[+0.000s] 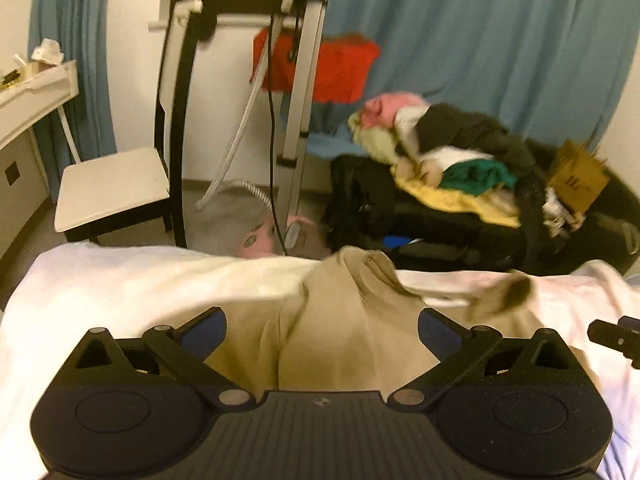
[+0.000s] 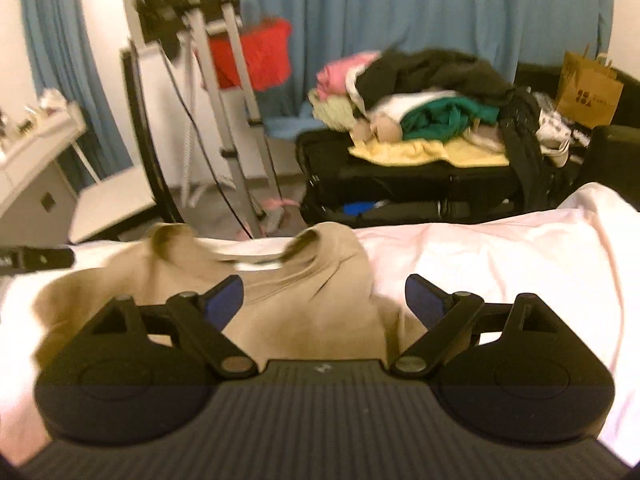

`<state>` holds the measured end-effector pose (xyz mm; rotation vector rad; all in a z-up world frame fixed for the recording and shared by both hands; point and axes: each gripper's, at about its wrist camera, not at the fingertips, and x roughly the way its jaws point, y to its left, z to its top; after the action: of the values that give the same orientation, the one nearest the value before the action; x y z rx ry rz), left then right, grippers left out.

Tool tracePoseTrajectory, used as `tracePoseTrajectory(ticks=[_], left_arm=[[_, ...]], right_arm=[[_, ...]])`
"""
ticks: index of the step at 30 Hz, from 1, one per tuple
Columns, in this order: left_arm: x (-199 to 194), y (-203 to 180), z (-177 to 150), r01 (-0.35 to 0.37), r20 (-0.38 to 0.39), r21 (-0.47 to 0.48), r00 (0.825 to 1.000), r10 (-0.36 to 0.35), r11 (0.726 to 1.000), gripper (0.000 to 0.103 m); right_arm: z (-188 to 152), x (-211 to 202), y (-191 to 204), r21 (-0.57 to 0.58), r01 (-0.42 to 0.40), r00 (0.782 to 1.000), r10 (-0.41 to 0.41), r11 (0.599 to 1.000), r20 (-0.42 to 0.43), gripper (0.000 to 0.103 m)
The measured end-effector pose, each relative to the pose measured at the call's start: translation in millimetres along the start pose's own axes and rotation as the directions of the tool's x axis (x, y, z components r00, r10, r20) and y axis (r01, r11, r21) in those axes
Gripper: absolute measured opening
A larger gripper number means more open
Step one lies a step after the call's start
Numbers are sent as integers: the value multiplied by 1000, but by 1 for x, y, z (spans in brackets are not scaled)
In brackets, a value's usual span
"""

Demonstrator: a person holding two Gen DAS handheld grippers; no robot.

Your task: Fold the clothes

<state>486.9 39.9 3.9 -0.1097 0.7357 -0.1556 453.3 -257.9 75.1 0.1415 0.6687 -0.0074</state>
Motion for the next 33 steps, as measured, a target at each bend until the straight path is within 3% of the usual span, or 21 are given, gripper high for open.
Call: tracePoseTrajectory(ticks=[9,16,20,26,29,33], left_arm=[[-179,-12,-120,21,122,-40,992,-16,999,103],[-266,10,-189,68,114,-160,992,-50,985,103],[-266,46,-198,50,57,-317,998,-33,947,99],[-230,96,-202,-4,-18,-516,1000,-6,857,92],[-199,113,-203,-4,-23,-567,1000,-11,824,84],[-147,121,-196,13,-7,-588,1000,-21,809,75]], right_arm=[[-89,-190,21,73,-6,988,-5,997,157,89],[-164,-297,37,77,-19,968,-1,997,252,89],[-196,-318,34,108,-60,957,27,992,289,89],[-231,-290,11,231,-136,949,60,963,311,89],[-248,-262,-3,296,-144,955,54,944,293,89],[-263,-222,-22,375,-136,971,48,917,235,89]])
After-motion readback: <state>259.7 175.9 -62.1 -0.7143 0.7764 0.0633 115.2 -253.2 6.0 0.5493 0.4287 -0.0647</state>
